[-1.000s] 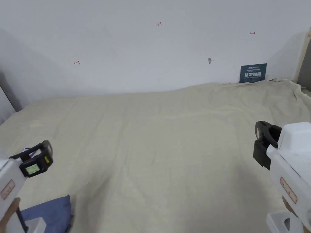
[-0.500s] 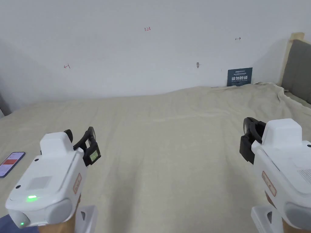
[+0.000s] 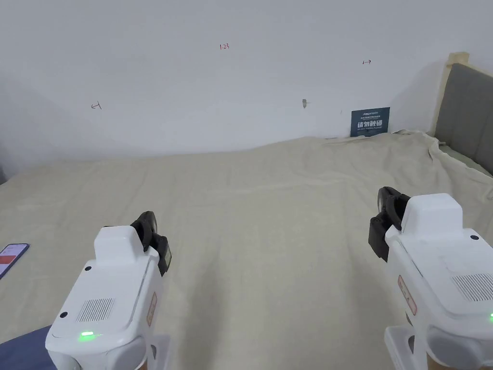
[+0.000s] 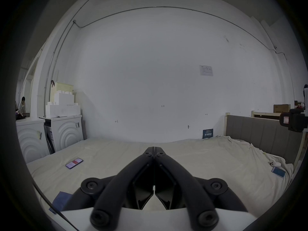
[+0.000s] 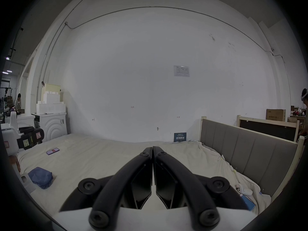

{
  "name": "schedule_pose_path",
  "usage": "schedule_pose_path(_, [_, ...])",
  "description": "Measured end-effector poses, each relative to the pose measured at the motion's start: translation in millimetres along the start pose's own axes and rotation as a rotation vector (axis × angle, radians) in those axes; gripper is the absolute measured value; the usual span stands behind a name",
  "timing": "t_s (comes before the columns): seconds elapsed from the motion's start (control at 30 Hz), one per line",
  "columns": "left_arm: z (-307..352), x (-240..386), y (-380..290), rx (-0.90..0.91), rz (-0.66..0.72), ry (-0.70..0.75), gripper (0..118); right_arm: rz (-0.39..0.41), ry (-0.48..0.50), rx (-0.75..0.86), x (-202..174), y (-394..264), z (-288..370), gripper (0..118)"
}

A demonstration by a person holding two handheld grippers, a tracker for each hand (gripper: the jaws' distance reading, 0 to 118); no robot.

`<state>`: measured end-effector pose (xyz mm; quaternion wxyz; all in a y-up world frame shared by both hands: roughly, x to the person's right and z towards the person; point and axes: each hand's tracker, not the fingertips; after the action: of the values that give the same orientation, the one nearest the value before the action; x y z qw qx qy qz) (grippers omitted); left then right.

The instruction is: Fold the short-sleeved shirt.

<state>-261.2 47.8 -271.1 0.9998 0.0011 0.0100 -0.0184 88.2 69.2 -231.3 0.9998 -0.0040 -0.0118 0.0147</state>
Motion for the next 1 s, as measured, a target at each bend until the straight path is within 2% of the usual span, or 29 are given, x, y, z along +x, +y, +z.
schedule_pose_path(1.0, [3,6,-1,0.000,-0.013,-0.020,0,0.013,0.003,0.004,-2,4,11,0])
